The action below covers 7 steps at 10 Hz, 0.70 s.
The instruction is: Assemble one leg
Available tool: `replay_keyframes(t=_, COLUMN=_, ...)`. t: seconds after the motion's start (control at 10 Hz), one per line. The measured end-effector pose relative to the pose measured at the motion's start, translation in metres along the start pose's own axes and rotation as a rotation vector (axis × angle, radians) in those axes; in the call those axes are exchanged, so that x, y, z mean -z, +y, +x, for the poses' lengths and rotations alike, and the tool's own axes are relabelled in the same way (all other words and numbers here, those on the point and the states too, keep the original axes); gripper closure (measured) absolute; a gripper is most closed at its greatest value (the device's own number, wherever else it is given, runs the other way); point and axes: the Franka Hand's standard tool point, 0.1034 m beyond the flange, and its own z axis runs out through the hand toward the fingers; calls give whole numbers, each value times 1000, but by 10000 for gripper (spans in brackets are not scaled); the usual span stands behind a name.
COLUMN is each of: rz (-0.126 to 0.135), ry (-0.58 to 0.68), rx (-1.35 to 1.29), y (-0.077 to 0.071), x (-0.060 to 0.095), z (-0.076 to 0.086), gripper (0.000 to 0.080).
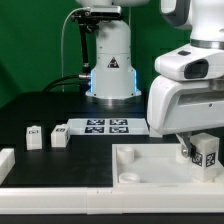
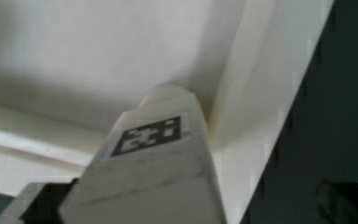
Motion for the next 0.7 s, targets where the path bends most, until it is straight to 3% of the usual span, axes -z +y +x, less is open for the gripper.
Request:
replay_keyframes(t=0.4, rz=1, ry=-2, rx=28, y=0, x=-1, z=-1, gripper=150)
replay_keyframes(t=0.5, rz=0, ry=-3, rx=27, y=1, x=-2, z=-1, gripper=488)
replay_keyframes(t=0.7, rz=0, ry=-4, rx=-28, y=2, x=-2, z=-2, gripper=505)
